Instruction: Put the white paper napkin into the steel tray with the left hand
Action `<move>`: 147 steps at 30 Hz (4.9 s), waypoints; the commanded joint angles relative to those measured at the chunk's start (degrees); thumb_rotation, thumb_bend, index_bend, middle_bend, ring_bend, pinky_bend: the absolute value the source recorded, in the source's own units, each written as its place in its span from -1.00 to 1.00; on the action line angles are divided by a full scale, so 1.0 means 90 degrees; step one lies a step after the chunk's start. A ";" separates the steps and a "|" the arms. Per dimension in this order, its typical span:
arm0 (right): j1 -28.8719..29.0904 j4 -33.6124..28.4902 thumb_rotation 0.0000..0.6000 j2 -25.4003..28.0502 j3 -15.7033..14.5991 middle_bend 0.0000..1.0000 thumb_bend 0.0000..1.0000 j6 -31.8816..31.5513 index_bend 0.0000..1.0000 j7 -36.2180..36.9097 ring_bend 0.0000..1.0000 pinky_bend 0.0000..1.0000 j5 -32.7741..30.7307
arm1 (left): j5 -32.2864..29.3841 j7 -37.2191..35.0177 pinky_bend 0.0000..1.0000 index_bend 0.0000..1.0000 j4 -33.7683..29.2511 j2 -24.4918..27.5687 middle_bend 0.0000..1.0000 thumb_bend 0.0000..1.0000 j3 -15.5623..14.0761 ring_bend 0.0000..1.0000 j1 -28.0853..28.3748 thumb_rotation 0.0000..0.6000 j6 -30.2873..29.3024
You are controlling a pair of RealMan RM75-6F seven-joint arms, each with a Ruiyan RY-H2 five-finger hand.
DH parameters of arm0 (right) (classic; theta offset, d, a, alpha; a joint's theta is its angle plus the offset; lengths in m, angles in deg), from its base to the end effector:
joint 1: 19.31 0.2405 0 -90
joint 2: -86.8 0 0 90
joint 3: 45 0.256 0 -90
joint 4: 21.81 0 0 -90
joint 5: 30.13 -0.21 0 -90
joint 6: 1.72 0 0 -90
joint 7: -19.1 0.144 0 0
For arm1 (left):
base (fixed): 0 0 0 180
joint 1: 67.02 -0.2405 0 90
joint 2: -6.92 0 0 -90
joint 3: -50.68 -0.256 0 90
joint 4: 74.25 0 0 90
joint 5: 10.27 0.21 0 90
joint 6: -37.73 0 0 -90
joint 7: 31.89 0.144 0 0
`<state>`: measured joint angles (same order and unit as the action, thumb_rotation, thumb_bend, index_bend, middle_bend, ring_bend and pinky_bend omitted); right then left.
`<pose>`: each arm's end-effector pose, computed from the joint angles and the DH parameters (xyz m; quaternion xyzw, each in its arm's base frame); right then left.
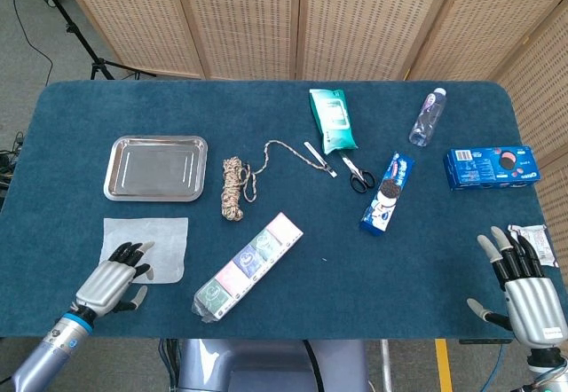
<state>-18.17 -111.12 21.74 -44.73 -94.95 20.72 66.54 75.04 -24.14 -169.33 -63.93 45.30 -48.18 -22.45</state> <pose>-0.3012 -0.1498 0.1598 0.6185 -0.3392 0.4306 0.5631 -0.2748 0.1969 0.0439 -0.7561 -0.4452 -0.2717 0.3954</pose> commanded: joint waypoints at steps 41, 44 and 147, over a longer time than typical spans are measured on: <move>-0.0005 0.0045 1.00 -0.0037 0.0007 -1.00 -1.00 -0.0068 -1.00 0.0035 -1.00 -1.00 0.0067 | 0.0588 0.1450 -1.00 -0.32 0.0986 -0.0680 -1.00 -0.21 -0.0044 -1.00 -0.0285 0.53 -0.1006; -0.0006 0.0054 1.00 -0.0041 0.0008 -1.00 -1.00 -0.0076 -1.00 0.0044 -1.00 -1.00 0.0073 | 0.0603 0.1521 -1.00 -0.32 0.1022 -0.0696 -1.00 -0.21 -0.0051 -1.00 -0.0286 0.53 -0.1006; -0.0035 0.0101 1.00 -0.0053 0.0011 -1.00 -1.00 -0.0197 -1.00 0.0131 -1.00 -1.00 0.0144 | -0.0325 0.1873 -1.00 0.62 0.2445 -0.1428 -1.00 -0.12 0.1756 -1.00 0.0018 1.00 -0.2184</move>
<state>-18.48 -110.21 21.26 -44.63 -96.73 21.90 67.84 72.24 -7.36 -147.46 -76.65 60.96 -48.16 -42.14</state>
